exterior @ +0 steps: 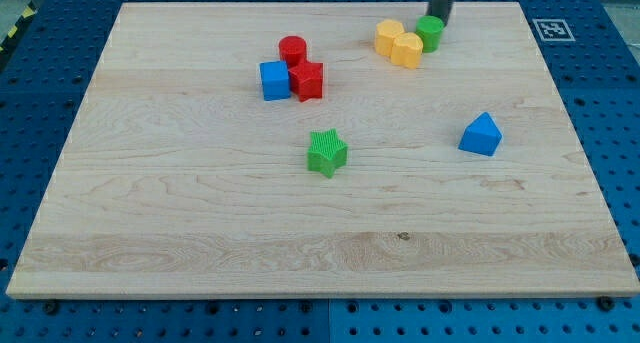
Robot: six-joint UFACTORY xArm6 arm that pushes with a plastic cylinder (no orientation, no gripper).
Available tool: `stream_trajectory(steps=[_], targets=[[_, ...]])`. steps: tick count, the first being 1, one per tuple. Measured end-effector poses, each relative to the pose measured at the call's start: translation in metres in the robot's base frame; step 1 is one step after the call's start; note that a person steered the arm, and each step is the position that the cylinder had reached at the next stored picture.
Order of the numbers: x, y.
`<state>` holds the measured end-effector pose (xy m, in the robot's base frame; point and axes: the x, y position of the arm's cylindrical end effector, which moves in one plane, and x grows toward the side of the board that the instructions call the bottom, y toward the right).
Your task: Move your arm towards blue triangle
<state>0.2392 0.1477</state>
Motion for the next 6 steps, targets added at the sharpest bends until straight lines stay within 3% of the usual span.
stream_trajectory(steps=[1, 2, 4, 6], targets=[[-0.001, 0.014], [0.014, 0.075], [0.168, 0.097], [0.218, 0.074]])
